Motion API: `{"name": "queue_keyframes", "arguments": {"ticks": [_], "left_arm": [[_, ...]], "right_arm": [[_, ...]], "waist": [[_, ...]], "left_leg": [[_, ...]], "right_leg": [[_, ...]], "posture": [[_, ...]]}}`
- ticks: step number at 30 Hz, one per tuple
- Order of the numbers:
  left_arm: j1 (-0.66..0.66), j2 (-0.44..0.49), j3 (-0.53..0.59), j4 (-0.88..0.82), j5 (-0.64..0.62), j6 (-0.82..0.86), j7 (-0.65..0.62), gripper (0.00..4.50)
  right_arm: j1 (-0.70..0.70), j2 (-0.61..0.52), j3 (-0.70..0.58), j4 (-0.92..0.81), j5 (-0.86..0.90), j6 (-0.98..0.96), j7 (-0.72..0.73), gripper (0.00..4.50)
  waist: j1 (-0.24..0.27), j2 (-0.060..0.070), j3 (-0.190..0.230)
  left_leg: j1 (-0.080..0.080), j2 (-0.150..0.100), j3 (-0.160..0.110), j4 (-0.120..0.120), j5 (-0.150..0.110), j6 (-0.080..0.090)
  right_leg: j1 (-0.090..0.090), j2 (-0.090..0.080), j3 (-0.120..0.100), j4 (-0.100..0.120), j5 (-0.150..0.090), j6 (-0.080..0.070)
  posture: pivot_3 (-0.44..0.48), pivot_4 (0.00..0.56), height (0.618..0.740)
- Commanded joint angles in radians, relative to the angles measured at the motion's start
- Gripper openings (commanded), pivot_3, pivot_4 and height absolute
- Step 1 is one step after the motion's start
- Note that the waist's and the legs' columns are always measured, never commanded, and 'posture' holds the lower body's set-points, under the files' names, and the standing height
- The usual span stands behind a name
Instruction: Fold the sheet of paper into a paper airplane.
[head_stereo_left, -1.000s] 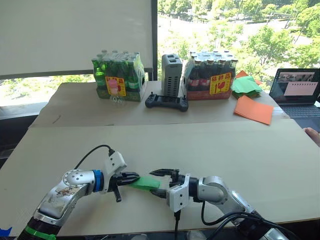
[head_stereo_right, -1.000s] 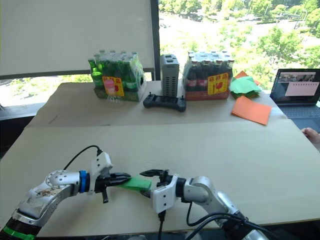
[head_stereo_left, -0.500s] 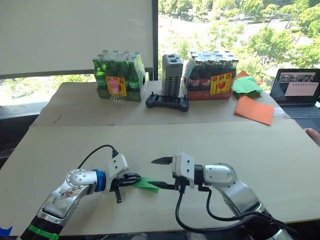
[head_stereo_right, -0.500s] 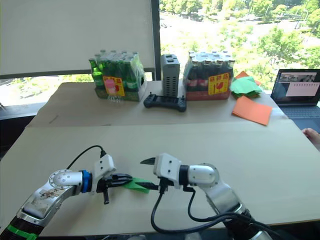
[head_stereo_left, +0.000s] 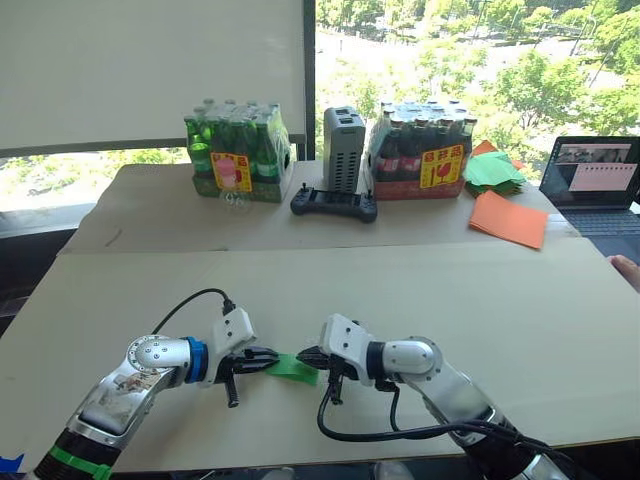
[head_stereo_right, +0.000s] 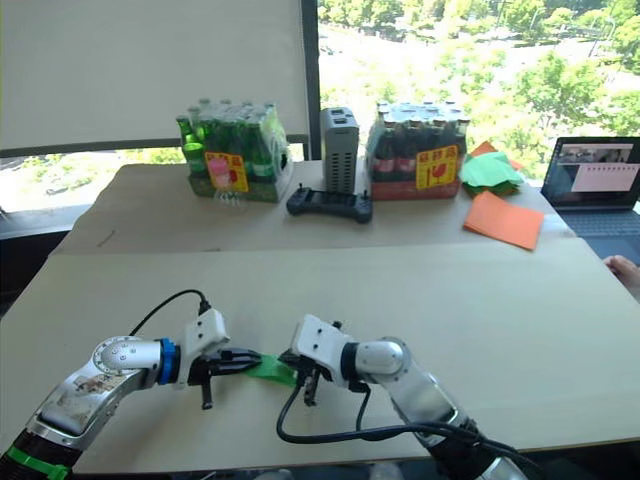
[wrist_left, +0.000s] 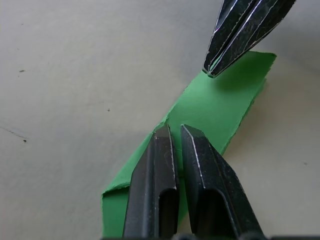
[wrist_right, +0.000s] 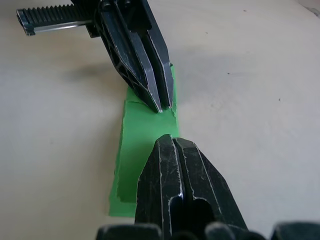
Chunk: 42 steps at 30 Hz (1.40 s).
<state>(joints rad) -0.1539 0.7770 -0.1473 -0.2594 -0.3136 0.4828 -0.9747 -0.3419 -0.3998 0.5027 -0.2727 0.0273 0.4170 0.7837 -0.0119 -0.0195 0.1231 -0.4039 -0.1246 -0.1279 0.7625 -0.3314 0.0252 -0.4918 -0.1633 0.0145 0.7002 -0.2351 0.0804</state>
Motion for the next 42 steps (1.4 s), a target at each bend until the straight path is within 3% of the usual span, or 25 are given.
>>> {"name": "queue_keyframes", "arguments": {"ticks": [1,18,28,42], "left_arm": [[-0.015,0.015,0.02,-0.009,0.0,0.005,-0.01,0.34],[-0.049,0.037,0.057,-0.082,-0.083,0.101,-0.058,0.34],[-0.034,0.049,-0.034,-0.026,0.029,0.028,-0.057,0.34],[-0.033,0.042,-0.061,-0.01,0.062,0.002,-0.069,0.34]], "right_arm": [[-0.002,0.008,0.009,-0.009,-0.018,-0.025,-0.005,0.05],[0.014,0.035,0.037,0.021,-0.077,0.007,-0.04,0.05],[-0.008,0.032,0.015,-0.028,-0.047,0.027,-0.006,0.05],[-0.075,0.08,0.009,-0.026,-0.015,0.092,-0.014,0.05]], "waist": [[0.0,0.0,0.0],[-0.002,0.0,0.0],[-0.001,0.0,0.0],[-0.001,0.0,0.0]], "left_leg": [[0.0,0.0,0.0,0.0,0.0,0.0],[0.0,0.0,0.0,0.0,0.0,0.0],[0.0,0.0,0.0,0.0,0.0,0.0],[0.0,0.0,0.0,0.0,0.0,0.0]], "right_leg": [[0.0,0.0,0.0,0.0,0.0,0.0],[0.0,0.0,0.0,0.0,0.0,0.0],[0.0,0.0,0.0,0.0,0.0,0.0],[0.0,0.0,0.0,0.0,0.0,0.0]], "posture": [[0.0,0.15,0.675],[0.0,0.15,0.675],[0.0,0.15,0.675],[0.0,0.15,0.675]]}}
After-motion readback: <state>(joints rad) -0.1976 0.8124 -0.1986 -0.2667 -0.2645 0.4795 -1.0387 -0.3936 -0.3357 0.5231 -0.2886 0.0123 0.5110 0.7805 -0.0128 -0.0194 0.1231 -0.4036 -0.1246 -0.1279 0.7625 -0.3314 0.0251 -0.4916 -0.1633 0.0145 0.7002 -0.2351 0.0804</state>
